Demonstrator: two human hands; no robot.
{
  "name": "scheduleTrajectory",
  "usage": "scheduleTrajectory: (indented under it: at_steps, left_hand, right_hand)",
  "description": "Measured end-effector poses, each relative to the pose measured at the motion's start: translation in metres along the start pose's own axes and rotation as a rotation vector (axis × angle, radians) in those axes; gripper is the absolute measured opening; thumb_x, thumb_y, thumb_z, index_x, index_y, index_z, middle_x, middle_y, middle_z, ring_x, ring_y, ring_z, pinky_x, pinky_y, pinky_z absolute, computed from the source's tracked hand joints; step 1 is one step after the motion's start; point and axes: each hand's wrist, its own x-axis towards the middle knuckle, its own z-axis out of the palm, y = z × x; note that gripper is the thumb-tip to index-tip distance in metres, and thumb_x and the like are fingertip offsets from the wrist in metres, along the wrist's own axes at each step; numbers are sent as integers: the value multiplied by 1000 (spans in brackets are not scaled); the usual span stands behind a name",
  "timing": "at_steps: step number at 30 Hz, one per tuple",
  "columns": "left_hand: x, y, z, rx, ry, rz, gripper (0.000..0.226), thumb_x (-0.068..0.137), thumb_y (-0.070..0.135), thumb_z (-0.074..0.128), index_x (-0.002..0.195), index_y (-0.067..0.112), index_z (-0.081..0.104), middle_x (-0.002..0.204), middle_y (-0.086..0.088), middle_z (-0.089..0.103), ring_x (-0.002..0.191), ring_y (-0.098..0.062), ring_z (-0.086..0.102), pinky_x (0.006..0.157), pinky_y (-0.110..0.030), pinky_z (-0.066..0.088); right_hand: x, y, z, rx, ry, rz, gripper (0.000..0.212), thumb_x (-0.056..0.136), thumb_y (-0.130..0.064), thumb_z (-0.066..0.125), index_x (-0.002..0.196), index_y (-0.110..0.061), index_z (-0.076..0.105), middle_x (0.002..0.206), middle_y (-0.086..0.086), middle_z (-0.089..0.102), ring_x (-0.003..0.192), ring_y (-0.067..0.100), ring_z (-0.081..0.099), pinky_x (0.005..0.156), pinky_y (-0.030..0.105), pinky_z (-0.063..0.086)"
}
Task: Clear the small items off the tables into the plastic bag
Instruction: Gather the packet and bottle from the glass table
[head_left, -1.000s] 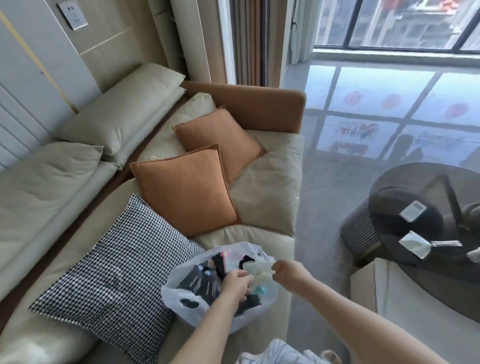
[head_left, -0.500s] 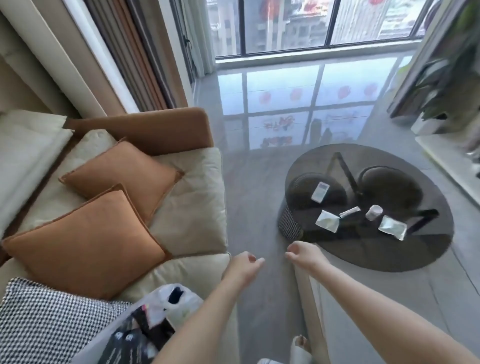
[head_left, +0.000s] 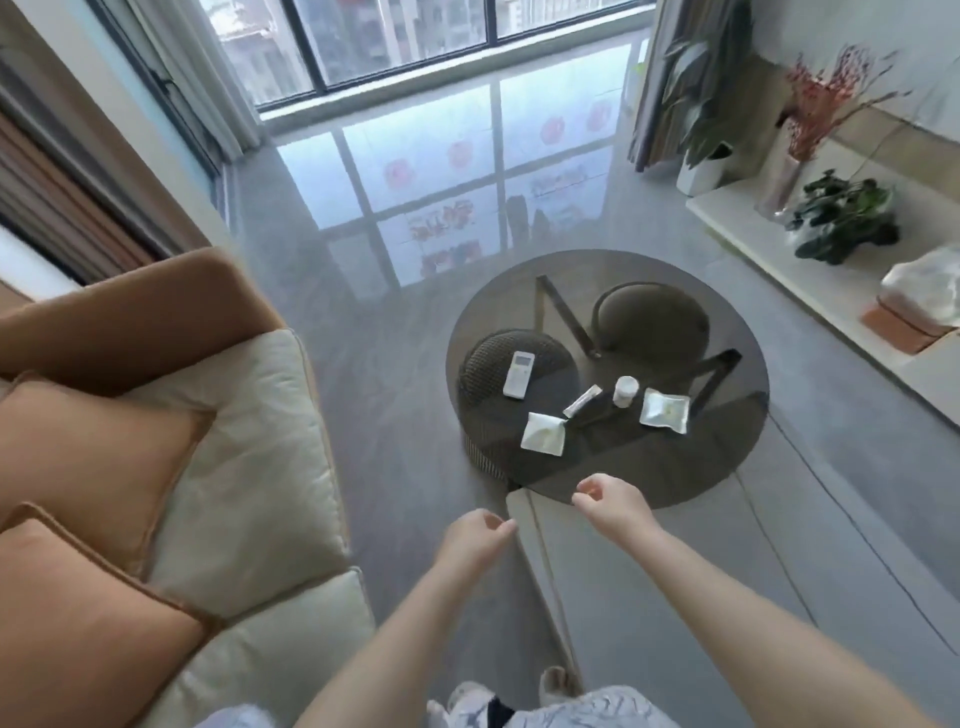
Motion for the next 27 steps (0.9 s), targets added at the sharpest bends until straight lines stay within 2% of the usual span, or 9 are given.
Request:
scheduleTrajectory:
  at_steps: [3,8,12,16,18,21,24,25,27]
  left_hand:
    - [23,16,3,22,-32,6,35,90,43,52,111,17,64,114,-1,67,103,-19,63,89,-29,49]
    - [87,38,-3,-2,-82,8,34,89,40,57,111,16,63,114,0,65,97,-12,58,78,-21,42]
    - [143,54,-12,-141,-169,-59,38,86,39,62,114,15,62,114,-2,65,104,-19,62,93,-35,51]
    - [210,60,-17,-144,-180,-73,42,85,38,62,120,13,60,115,-2,65,107,-21,61,94,-38,50]
    - [247,59,-14,-134,-181,-74,46,86,37,61,123,11,58,115,-2,66,100,-18,63,90,-33,52]
    - [295,58,-4,-104,-190,-77,52,86,37,62,130,10,53,119,-1,64,83,-6,61,65,-8,47]
    - [334,57,11,-62,-177,-88,59,85,37,62,135,10,49,126,-1,61,103,-13,61,82,-19,48]
    - [345,58,17,-48,-177,-94,59,84,38,62,135,11,49,123,1,61,102,-12,61,81,-22,48]
    - [365,59,30,-14,-169,-87,57,84,38,62,134,14,49,106,9,58,83,-2,56,62,-16,42]
  right_hand:
    - [18,11,-9,118,56,76,27,89,-26,55,113,-15,63,114,2,65,108,18,58,83,22,40]
    - [58,20,-12,254,135,211,24,88,-25,56,109,-16,65,111,0,66,100,15,58,80,24,42]
    - [97,17,-7,305,193,324,24,89,-24,56,110,-17,64,111,-1,66,102,16,57,79,22,39]
    - [150,11,1,341,204,386,27,90,-24,57,114,-15,63,113,1,65,98,14,55,81,22,38]
    - [180,11,8,346,204,406,27,90,-24,57,115,-15,62,114,2,65,97,14,55,81,22,40]
    - [222,16,21,344,194,439,29,90,-25,57,116,-15,62,115,2,64,104,16,57,83,22,41]
    - [263,25,31,316,172,469,31,90,-27,56,119,-16,59,112,0,63,105,17,57,85,23,41]
    - [276,28,34,305,162,479,33,90,-28,55,121,-17,58,108,-1,62,105,18,57,86,25,42]
    - [304,34,39,286,149,492,36,90,-30,55,124,-17,55,105,-2,59,106,19,56,89,30,44]
